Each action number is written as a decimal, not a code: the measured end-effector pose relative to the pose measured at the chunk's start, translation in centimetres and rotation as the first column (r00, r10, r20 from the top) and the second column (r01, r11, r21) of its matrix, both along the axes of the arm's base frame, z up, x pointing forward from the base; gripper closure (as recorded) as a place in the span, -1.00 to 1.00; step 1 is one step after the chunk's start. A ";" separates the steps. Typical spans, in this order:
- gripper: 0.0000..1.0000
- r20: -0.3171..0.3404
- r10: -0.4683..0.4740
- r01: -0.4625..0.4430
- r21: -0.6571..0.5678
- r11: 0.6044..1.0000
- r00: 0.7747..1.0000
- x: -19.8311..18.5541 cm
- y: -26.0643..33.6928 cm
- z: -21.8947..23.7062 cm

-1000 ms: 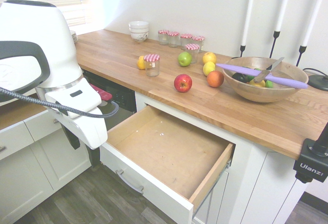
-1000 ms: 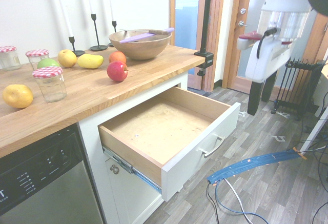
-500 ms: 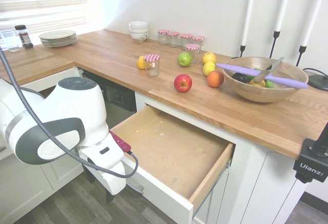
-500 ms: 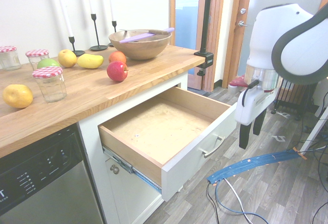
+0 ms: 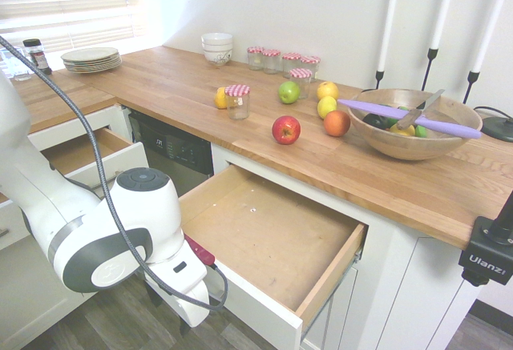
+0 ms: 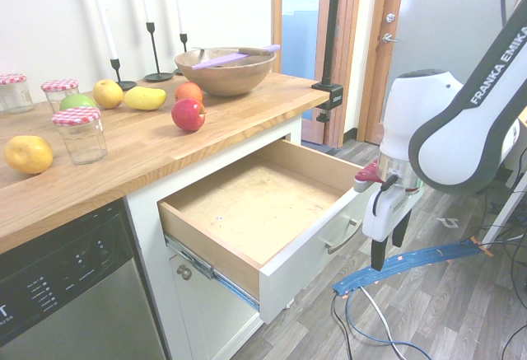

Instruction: Close the drawer

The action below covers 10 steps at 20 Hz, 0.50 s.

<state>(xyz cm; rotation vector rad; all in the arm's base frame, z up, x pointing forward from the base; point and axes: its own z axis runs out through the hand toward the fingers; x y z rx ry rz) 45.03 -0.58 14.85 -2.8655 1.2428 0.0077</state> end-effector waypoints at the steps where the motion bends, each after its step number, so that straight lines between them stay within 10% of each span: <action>1: 1.00 0.007 0.003 -0.003 -0.004 1.000 1.000 0.1 -0.1 -0.5; 10: 1.00 0.063 0.039 -0.039 0.001 0.999 0.997 0.8 -0.2 -2.1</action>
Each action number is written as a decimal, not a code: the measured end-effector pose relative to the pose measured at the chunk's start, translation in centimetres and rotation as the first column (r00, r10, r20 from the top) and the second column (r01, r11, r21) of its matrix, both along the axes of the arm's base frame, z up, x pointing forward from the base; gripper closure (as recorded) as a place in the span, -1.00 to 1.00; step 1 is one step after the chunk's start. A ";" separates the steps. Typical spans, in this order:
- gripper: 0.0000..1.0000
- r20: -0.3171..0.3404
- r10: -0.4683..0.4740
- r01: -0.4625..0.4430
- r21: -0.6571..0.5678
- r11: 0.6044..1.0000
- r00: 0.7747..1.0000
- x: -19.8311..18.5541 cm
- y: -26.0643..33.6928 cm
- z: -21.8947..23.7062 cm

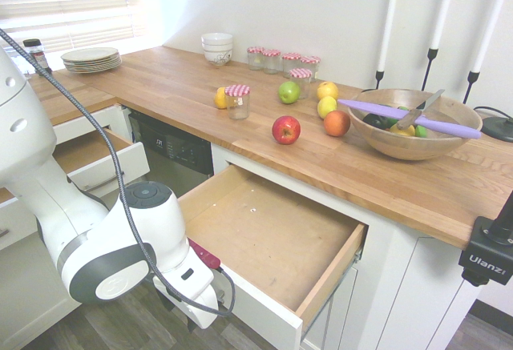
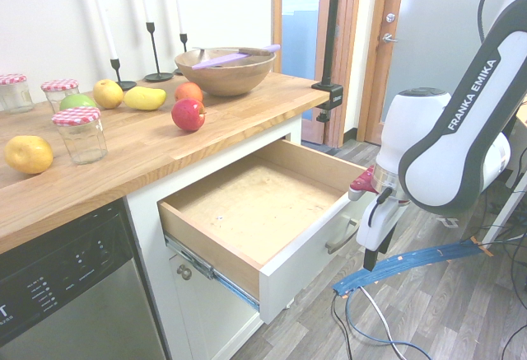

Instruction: Close the drawer

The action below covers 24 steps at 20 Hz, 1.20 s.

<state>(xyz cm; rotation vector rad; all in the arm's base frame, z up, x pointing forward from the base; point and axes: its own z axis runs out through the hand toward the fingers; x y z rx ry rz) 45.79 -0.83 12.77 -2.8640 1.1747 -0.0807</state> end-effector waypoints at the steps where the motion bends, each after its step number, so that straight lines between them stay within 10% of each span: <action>1: 1.00 -0.003 -0.002 0.002 0.001 1.000 1.000 -0.1 0.0 -0.2; 24: 1.00 0.076 -0.028 0.028 0.005 1.000 0.997 3.4 -0.4 0.0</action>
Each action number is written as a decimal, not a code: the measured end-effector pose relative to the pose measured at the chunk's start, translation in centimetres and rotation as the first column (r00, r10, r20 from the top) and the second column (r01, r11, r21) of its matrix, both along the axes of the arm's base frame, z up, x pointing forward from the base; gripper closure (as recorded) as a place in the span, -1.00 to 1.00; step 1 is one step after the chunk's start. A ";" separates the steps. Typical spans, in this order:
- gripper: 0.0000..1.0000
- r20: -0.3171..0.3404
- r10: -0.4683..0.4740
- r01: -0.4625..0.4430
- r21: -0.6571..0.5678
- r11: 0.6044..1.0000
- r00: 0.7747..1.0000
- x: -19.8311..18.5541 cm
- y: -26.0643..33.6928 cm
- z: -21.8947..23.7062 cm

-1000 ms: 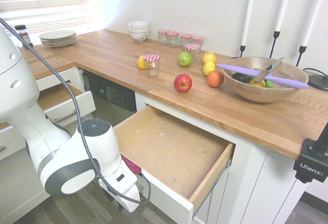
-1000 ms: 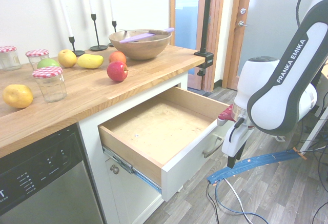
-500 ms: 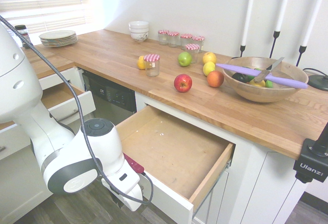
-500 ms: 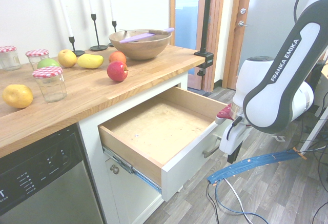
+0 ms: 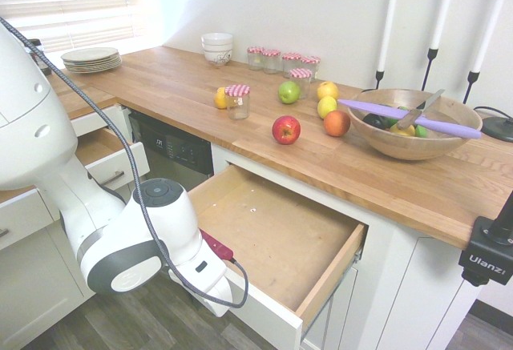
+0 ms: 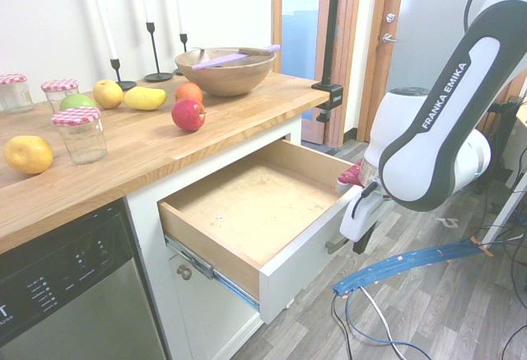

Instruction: Close the drawer

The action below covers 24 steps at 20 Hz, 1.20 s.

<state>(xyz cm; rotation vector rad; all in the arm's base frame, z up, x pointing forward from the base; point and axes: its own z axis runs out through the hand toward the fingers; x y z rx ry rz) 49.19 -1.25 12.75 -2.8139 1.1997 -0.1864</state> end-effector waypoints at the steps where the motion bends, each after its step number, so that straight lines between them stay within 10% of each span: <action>1: 1.00 0.005 -0.007 0.007 0.001 1.000 1.000 0.3 -0.1 -0.2; 24: 1.00 0.086 -0.058 0.058 -0.005 0.998 0.995 10.9 0.8 1.0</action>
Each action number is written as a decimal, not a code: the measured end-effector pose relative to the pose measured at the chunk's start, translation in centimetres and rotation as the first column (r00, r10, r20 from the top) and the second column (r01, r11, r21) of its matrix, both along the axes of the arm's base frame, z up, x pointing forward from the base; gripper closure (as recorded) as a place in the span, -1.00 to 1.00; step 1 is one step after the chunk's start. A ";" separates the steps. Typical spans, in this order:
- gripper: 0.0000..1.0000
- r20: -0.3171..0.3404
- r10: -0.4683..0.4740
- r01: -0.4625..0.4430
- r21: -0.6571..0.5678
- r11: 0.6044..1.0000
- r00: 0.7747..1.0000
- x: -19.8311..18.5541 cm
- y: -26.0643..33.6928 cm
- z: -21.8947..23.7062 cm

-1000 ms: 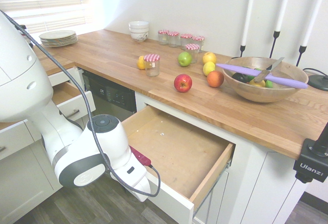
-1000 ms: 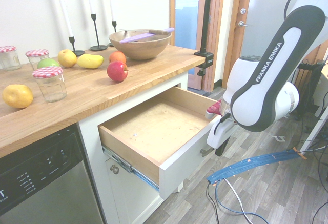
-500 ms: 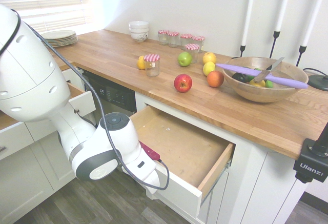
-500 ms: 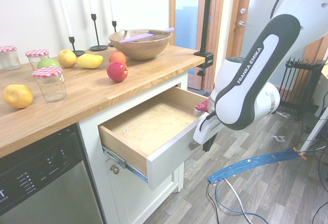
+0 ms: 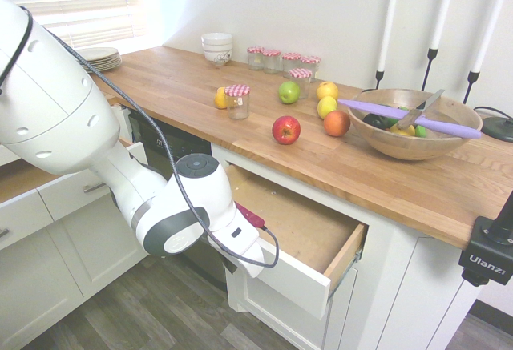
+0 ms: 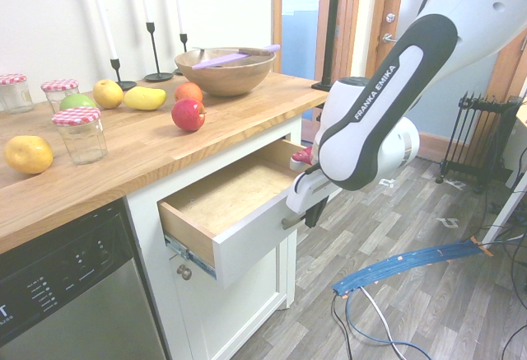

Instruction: Close the drawer

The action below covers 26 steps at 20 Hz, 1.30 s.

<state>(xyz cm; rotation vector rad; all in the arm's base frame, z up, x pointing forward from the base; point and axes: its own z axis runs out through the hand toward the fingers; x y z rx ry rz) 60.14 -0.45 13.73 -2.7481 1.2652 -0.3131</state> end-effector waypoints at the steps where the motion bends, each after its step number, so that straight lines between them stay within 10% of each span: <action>1: 1.00 0.001 -0.001 0.001 -0.001 1.000 1.000 0.7 0.2 -0.1; 26: 1.00 0.110 -0.033 0.031 0.019 0.999 0.993 8.6 0.2 5.7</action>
